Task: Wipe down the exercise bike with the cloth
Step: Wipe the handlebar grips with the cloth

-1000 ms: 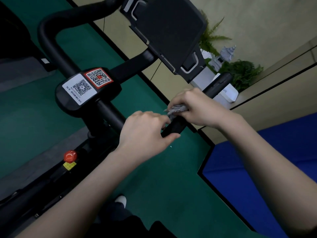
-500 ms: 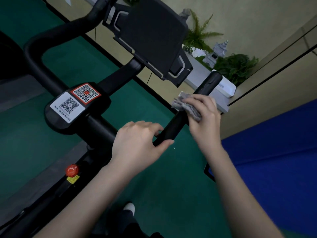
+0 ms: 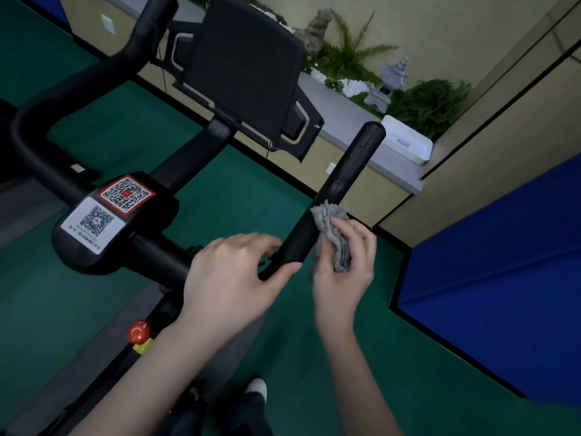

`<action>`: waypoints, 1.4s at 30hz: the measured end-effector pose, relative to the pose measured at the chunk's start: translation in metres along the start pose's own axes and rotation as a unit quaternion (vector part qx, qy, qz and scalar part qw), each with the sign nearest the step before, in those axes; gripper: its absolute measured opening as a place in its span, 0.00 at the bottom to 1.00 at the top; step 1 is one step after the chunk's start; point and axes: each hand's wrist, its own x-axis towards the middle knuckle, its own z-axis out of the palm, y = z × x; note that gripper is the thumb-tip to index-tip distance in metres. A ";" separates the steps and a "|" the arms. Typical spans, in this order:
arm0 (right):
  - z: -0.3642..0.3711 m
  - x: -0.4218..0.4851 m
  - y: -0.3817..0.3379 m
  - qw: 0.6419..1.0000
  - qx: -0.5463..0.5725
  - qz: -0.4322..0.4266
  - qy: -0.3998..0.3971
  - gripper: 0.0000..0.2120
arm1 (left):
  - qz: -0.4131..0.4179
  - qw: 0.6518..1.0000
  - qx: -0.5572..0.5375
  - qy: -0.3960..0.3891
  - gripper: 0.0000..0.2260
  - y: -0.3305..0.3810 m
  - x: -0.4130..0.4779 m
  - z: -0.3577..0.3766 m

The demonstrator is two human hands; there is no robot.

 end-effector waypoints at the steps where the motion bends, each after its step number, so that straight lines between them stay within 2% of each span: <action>1: 0.003 0.002 0.000 1.000 0.005 0.015 0.016 0.12 | -0.002 1.000 0.001 0.000 0.16 0.000 0.000 0.000; 5: 0.018 0.018 -0.002 0.992 0.034 0.091 0.084 0.10 | -0.001 1.000 -0.004 -0.006 0.16 0.000 0.002 -0.002; 9: 0.017 -0.008 -0.005 0.975 0.110 0.176 0.076 0.11 | 0.002 1.000 -0.014 -0.016 0.19 0.003 0.003 -0.002; 11: 0.017 -0.010 -0.004 0.950 0.175 0.248 0.078 0.10 | 0.003 1.000 -0.014 -0.021 0.21 0.005 0.007 -0.002; 14: 0.021 0.007 -0.001 0.883 0.288 0.362 0.085 0.07 | 0.008 0.999 -0.006 -0.042 0.25 0.009 0.014 0.001; 17: 0.019 0.001 -0.002 0.843 0.338 0.413 0.064 0.08 | 0.003 0.998 -0.037 -0.057 0.26 0.014 0.020 0.008; 20: 0.012 -0.011 -0.007 0.799 0.389 0.459 0.026 0.10 | -0.004 0.997 -0.063 -0.049 0.22 0.017 0.023 0.015; 25: 0.017 0.014 0.001 0.738 0.435 0.515 -0.029 0.12 | -0.005 0.997 -0.074 -0.034 0.21 0.014 0.026 0.018; 30: 0.008 0.013 0.007 0.710 0.440 0.537 -0.116 0.12 | -0.014 0.995 -0.085 -0.041 0.20 0.015 0.025 0.017; 33: 0.003 0.015 0.009 0.714 0.432 0.536 -0.129 0.12 | -0.019 0.994 -0.100 -0.043 0.21 0.014 0.024 0.016; 36: 0.003 0.020 0.009 0.734 0.427 0.519 -0.095 0.11 | -0.021 0.993 -0.104 -0.043 0.22 0.016 0.025 0.015; 38: 0.003 0.014 0.008 0.764 0.406 0.497 -0.066 0.09 | -0.024 0.994 -0.101 -0.044 0.24 0.019 0.029 0.015; 42: 0.006 0.007 0.010 0.849 0.338 0.406 0.013 0.06 | -0.035 0.994 -0.095 -0.038 0.24 0.028 0.042 0.019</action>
